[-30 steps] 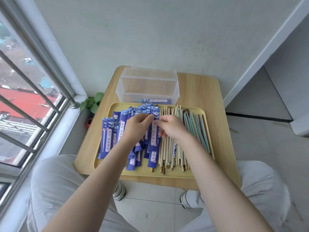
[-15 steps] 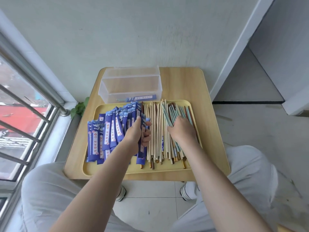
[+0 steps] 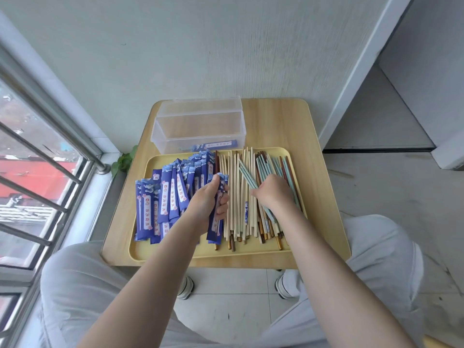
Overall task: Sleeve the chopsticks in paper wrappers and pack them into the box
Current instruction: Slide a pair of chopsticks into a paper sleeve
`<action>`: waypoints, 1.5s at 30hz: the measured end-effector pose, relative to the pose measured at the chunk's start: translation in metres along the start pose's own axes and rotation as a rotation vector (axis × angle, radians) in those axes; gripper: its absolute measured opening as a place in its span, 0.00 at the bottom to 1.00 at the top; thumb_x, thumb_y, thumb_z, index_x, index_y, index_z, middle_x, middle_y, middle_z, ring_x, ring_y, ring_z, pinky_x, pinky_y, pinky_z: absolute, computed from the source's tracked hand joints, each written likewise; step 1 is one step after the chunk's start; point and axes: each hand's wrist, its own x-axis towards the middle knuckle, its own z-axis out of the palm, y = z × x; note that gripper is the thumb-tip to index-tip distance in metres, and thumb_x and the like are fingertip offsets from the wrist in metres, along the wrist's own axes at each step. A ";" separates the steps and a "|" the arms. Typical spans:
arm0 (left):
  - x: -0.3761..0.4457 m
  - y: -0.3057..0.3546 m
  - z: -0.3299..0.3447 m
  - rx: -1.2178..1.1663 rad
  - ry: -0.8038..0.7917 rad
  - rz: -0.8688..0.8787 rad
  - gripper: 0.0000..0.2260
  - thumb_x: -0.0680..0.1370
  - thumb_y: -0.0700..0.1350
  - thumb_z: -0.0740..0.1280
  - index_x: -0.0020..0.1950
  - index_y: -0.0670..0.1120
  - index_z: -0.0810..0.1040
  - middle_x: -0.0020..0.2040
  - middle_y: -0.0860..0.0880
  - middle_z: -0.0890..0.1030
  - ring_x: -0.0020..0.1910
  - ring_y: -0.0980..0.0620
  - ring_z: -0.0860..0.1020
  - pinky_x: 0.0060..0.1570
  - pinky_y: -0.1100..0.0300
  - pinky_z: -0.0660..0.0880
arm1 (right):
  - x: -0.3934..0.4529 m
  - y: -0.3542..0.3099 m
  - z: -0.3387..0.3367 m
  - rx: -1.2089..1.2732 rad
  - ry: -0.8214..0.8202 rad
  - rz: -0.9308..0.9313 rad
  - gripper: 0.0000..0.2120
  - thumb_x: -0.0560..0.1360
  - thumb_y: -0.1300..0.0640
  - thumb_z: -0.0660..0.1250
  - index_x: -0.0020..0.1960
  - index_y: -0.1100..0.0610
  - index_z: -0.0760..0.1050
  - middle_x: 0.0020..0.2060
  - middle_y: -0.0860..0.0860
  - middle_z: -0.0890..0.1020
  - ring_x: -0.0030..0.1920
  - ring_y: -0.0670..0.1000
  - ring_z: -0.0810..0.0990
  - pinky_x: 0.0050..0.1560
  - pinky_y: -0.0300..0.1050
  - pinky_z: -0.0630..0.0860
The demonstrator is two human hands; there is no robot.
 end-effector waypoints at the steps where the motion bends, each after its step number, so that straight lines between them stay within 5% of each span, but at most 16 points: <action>1: 0.000 0.000 -0.001 0.005 0.000 0.010 0.18 0.85 0.56 0.55 0.45 0.44 0.71 0.30 0.49 0.67 0.23 0.54 0.63 0.21 0.62 0.62 | 0.000 0.000 0.000 0.015 -0.006 0.002 0.14 0.77 0.49 0.71 0.43 0.59 0.76 0.36 0.52 0.81 0.32 0.51 0.79 0.31 0.43 0.73; 7: -0.003 0.001 -0.009 0.133 0.063 0.032 0.20 0.85 0.58 0.55 0.52 0.43 0.76 0.32 0.48 0.73 0.26 0.51 0.68 0.26 0.60 0.67 | -0.001 -0.001 -0.005 0.065 -0.013 -0.010 0.16 0.78 0.50 0.70 0.37 0.58 0.73 0.27 0.49 0.71 0.24 0.49 0.68 0.30 0.41 0.68; 10: -0.003 0.001 -0.009 0.207 0.093 0.035 0.21 0.85 0.58 0.55 0.53 0.43 0.78 0.34 0.47 0.74 0.28 0.50 0.71 0.29 0.58 0.70 | -0.005 -0.003 -0.011 0.127 0.034 -0.109 0.19 0.79 0.52 0.69 0.32 0.56 0.69 0.25 0.49 0.69 0.24 0.49 0.68 0.39 0.45 0.76; 14: -0.004 0.002 -0.012 0.219 0.071 0.052 0.20 0.86 0.55 0.55 0.55 0.43 0.79 0.34 0.47 0.75 0.29 0.51 0.73 0.31 0.57 0.72 | -0.008 -0.005 -0.022 0.286 0.080 -0.238 0.11 0.82 0.52 0.63 0.48 0.57 0.80 0.36 0.50 0.80 0.34 0.50 0.77 0.37 0.47 0.75; 18: -0.004 0.000 -0.015 0.171 0.008 0.049 0.17 0.86 0.52 0.54 0.57 0.43 0.78 0.35 0.47 0.75 0.30 0.51 0.72 0.32 0.57 0.70 | -0.009 -0.011 -0.030 0.385 0.076 -0.306 0.10 0.83 0.54 0.61 0.58 0.55 0.79 0.45 0.46 0.81 0.42 0.48 0.78 0.40 0.41 0.72; 22: -0.005 -0.003 -0.019 0.079 -0.095 0.016 0.16 0.86 0.52 0.55 0.57 0.43 0.76 0.36 0.47 0.74 0.31 0.51 0.70 0.31 0.60 0.68 | -0.015 -0.019 -0.040 0.864 0.050 -0.212 0.04 0.79 0.58 0.69 0.48 0.58 0.79 0.31 0.50 0.78 0.30 0.47 0.74 0.37 0.40 0.74; 26: -0.008 -0.004 -0.024 0.089 -0.205 -0.001 0.18 0.86 0.53 0.54 0.60 0.41 0.77 0.37 0.48 0.75 0.32 0.52 0.71 0.31 0.60 0.69 | -0.012 -0.018 -0.052 1.341 0.005 -0.149 0.04 0.79 0.62 0.68 0.47 0.62 0.80 0.32 0.50 0.78 0.33 0.47 0.76 0.39 0.41 0.76; 32: -0.008 -0.005 -0.027 0.118 -0.270 -0.037 0.19 0.86 0.52 0.54 0.59 0.41 0.78 0.37 0.47 0.73 0.32 0.50 0.69 0.31 0.58 0.69 | -0.002 -0.018 -0.050 1.263 0.157 -0.075 0.14 0.84 0.55 0.60 0.45 0.60 0.78 0.28 0.48 0.74 0.28 0.47 0.72 0.34 0.42 0.71; 45: -0.008 -0.005 -0.033 0.159 -0.357 -0.065 0.18 0.85 0.52 0.56 0.57 0.41 0.80 0.37 0.45 0.73 0.29 0.50 0.69 0.31 0.58 0.69 | 0.001 -0.019 -0.033 0.933 0.156 -0.149 0.13 0.84 0.56 0.60 0.44 0.58 0.77 0.30 0.51 0.76 0.28 0.48 0.74 0.38 0.48 0.76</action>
